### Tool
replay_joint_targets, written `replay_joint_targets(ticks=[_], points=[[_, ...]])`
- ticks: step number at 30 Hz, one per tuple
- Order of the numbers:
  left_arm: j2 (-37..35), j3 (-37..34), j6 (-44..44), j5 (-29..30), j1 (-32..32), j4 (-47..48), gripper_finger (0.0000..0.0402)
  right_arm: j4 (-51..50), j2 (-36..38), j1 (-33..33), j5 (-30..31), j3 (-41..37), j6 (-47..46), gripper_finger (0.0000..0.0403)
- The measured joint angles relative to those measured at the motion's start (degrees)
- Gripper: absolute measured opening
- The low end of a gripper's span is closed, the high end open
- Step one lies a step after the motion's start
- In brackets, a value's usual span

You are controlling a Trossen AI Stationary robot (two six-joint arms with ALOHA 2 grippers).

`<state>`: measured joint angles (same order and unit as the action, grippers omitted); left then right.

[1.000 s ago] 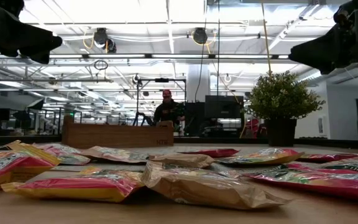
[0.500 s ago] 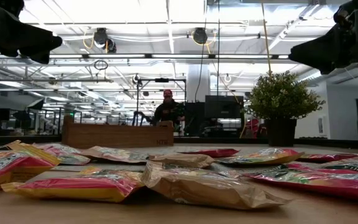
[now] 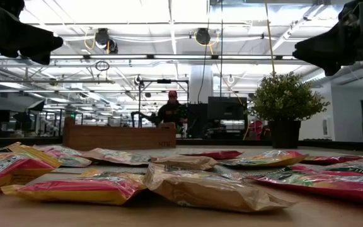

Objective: Pick & Place Tea
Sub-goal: Put the red tea bag into the left section of the wooden organizer

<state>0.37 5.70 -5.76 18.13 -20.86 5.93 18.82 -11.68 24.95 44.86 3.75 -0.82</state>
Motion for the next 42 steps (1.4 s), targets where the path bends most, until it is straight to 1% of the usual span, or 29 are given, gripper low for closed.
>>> replay_joint_targets(ticks=[9, 12, 15, 16, 19, 21, 23, 25, 27, 30, 32, 34, 36, 38, 41, 42], points=[[0.0, 0.0, 0.0, 0.0, 0.0, 0.0, 0.0127, -2.6, 0.0, 0.0, -0.1, 0.0, -0.4, 0.0139], [0.0, 0.0, 0.0, 0.0, 0.0, 0.0, 0.0127, -2.6, -0.2, 0.0, -0.1, 0.0, -1.8, 0.0139], [0.0, 0.0, 0.0, 0.0, 0.0, 0.0, 0.0127, -1.7, -0.4, -0.5, -0.2, 0.0, -0.5, 0.0139], [0.0, 0.0, 0.0, 0.0, 0.0, 0.0, 0.0127, -0.6, -1.0, -0.6, -0.8, 0.0, 0.4, 0.0139], [0.0, 0.0, 0.0, 0.0, 0.0, 0.0, 0.0127, 3.5, -4.9, -0.6, -5.7, 0.5, 3.6, 0.0145], [0.0, 0.0, 0.0, 0.0, 0.0, 0.0, 0.0127, 3.3, -10.8, -0.6, -6.1, 2.3, 3.5, 0.0156], [0.0, 0.0, 0.0, 0.0, 0.0, 0.0, 0.0127, 3.5, -18.8, -0.6, -5.9, 5.5, 1.8, 0.0171], [0.0, 0.0, 0.0, 0.0, 0.0, 0.0, 0.0127, 3.1, -28.6, -0.6, -6.0, 9.8, -0.1, 0.019], [0.0, 0.0, 0.0, 0.0, 0.0, 0.0, 0.0127, 0.2, -39.8, -0.6, -6.2, 15.8, -1.2, 0.0211], [0.0, 0.0, 0.0, 0.0, 0.0, 0.0, 0.0127, -8.6, -55.8, -0.1, -7.7, 27.2, -1.5, 0.0241], [0.0, 0.0, 0.0, 0.0, 0.0, 0.0, 0.0127, -16.7, -65.4, -0.1, -8.3, 36.0, -2.9, 0.0257], [0.0, 0.0, 0.0, 0.0, 0.0, 0.0, 0.0127, -25.7, -73.7, -0.6, -11.3, 44.4, -5.4, 0.0269], [0.0, 0.0, 0.0, 0.0, 0.0, 0.0, 0.0127, -31.9, -80.1, -1.4, -16.0, 51.6, -6.5, 0.0278], [0.0, 0.0, 0.0, 0.0, 0.0, 0.0, 0.0127, -35.8, -85.1, -2.1, -20.0, 57.4, -6.0, 0.0284], [0.0, 0.0, 0.0, 0.0, 0.0, 0.0, 0.0127, -40.1, -90.6, -3.0, -24.0, 63.2, -3.4, 0.0289], [0.0, 0.0, 0.0, 0.0, 0.0, 0.0, 0.0127, -41.3, -92.0, -3.2, -24.2, 64.5, -2.6, 0.029]])
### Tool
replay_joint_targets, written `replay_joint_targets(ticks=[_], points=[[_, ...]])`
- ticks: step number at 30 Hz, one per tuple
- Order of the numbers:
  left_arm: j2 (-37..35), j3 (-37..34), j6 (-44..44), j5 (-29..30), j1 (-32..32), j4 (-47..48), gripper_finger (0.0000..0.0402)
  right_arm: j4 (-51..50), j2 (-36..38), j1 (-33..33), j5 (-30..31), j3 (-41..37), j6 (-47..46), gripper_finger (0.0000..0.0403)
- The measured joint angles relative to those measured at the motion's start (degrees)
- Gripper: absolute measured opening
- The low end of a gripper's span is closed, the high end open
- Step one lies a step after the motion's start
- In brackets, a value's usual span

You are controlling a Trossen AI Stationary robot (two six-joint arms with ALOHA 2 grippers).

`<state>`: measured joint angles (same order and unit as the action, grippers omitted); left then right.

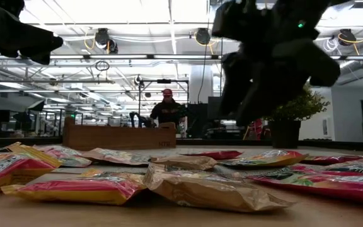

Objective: Pick & Place Tea
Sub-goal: Put the red tea bag into the left section of the wooden organizer

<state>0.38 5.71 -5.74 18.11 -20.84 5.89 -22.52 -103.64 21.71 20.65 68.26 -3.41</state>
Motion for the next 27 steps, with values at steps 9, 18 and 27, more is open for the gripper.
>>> replay_joint_targets(ticks=[9, 18, 27], points=[[0.0, 0.0, 0.0, 0.0, 0.0, 0.0, 0.0127, -0.7, -5.8, -3.9, -3.8, 1.6, 4.4, 0.0282], [0.0, 0.0, 0.0, 0.0, 0.0, 0.0, 0.0127, 1.2, -6.8, -5.6, -4.6, 1.7, 4.8, 0.0278], [0.0, 0.0, 0.0, 0.0, 0.0, 0.0, 0.0127, 0.2, -6.8, -5.6, -8.7, 1.7, 3.2, 0.0214]])
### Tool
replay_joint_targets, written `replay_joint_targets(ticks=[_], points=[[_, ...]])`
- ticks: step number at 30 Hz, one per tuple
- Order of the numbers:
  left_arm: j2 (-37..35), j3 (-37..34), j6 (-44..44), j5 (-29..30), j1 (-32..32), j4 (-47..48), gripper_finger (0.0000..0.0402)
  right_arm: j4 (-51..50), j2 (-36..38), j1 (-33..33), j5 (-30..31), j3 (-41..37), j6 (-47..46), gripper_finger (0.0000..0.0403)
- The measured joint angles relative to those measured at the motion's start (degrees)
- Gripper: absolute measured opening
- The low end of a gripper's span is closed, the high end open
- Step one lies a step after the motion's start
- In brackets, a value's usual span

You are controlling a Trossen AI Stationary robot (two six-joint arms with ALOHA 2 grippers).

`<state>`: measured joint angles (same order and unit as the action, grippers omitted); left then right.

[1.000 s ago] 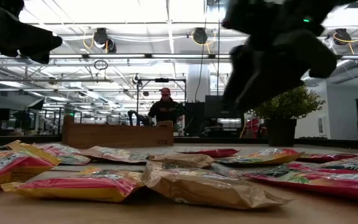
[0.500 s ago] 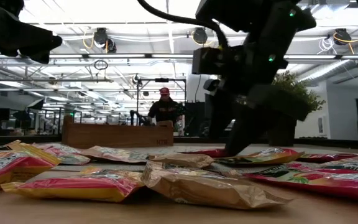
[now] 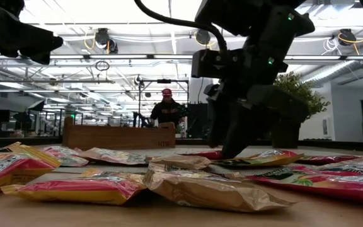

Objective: Pick & Place Tea
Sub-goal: Put the red tea bag into the left section of the wooden organizer

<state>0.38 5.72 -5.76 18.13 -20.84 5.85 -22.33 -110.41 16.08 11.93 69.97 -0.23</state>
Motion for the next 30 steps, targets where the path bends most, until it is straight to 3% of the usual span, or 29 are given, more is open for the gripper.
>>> replay_joint_targets(ticks=[9, 23, 30], points=[[0.0, 0.0, 0.0, 0.0, 0.0, 0.0, 0.0127, -0.7, 0.0, 0.1, -1.9, -0.1, -0.6, 0.0124], [0.0, 0.0, 0.0, 0.0, 0.0, 0.0, 0.0127, -0.6, 0.0, 0.2, -1.7, -0.1, -0.6, 0.0018], [0.0, 0.0, 0.0, 0.0, 0.0, 0.0, 0.0127, -0.2, 1.0, 1.8, 0.3, -0.2, 0.8, 0.0007]])
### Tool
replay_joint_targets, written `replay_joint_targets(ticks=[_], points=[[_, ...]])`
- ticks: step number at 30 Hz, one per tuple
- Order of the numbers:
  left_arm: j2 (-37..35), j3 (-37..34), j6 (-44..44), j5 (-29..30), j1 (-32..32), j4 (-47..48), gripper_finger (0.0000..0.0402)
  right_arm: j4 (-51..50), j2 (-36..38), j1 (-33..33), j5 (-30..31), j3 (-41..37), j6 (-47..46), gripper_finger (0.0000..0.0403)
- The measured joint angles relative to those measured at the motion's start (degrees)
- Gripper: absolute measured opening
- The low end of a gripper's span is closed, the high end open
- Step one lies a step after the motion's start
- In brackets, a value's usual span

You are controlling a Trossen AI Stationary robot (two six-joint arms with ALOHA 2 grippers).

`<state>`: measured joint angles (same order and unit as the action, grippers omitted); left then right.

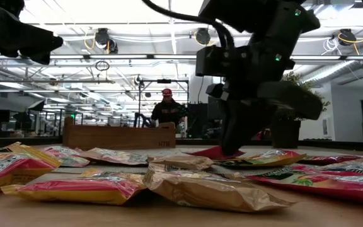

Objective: Pick & Place Tea
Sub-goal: Put the red tea bag into the left section of the wooden organizer

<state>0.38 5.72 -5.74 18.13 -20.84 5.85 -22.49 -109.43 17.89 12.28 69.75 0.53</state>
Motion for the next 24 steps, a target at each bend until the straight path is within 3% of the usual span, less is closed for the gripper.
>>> replay_joint_targets(ticks=[7, 13, 17, 24], points=[[0.0, 0.0, 0.0, 0.0, 0.0, 0.0, 0.0127, 3.9, 4.3, 2.5, 15.8, 0.0, 8.5, 0.0003], [0.0, 0.0, 0.0, 0.0, 0.0, 0.0, 0.0127, 18.1, 4.7, 0.6, 26.4, 0.1, 25.9, 0.0002], [0.0, 0.0, 0.0, 0.0, 0.0, 0.0, 0.0127, 26.9, 4.3, -3.9, 26.0, 0.1, 32.6, 0.0001], [0.0, 0.0, 0.0, 0.0, 0.0, 0.0, 0.0127, 35.2, 4.4, -15.2, 13.8, 0.1, 31.7, 0.0001]])
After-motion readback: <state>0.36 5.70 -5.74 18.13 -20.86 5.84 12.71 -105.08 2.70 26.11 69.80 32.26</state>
